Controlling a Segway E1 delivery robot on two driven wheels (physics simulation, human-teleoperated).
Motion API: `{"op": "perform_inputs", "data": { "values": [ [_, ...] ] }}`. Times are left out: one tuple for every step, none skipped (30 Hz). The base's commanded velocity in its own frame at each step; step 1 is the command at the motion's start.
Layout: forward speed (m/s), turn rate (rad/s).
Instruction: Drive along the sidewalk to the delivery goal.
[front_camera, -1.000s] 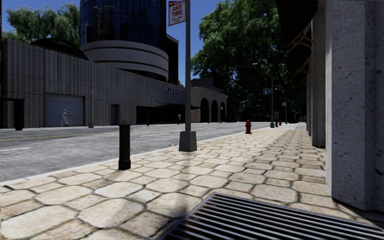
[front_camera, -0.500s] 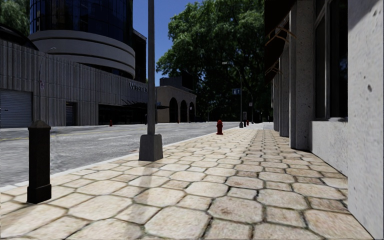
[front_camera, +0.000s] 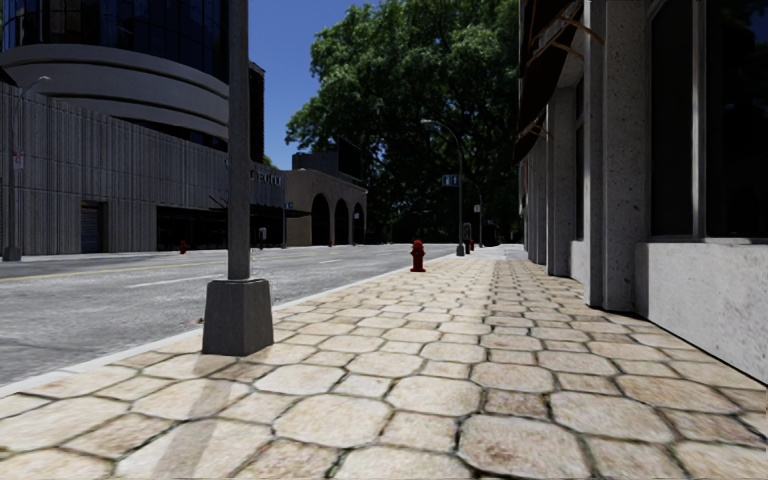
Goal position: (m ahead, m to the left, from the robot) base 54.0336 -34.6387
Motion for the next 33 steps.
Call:
{"op": "perform_inputs", "data": {
  "values": [
    [2.00,-0.53],
    [2.00,-0.54],
    [2.00,-0.55],
    [2.00,-0.55],
    [2.00,-0.55],
    [2.00,-0.56],
    [2.00,-0.56],
    [2.00,-0.56],
    [2.00,-0.56],
    [2.00,-0.56],
    [2.00,-0.56],
    [2.00,-0.56],
    [2.00,-0.54],
    [2.00,-0.36],
    [2.00,0.00],
    [2.00,0.00],
    [2.00,0.00],
    [2.00,0.00],
    [2.00,0.00],
    [2.00,0.00],
    [2.00,0.00],
    [2.00,0.00],
    [2.00,0.00],
    [2.00,0.00],
    [2.00,0.00],
    [2.00,0.00],
    [2.00,0.00],
    [2.00,0.00],
    [2.00,0.00],
    [2.00,0.00],
    [2.00,0.00],
    [2.00,0.00],
    [2.00,0.00]
  ]
}}
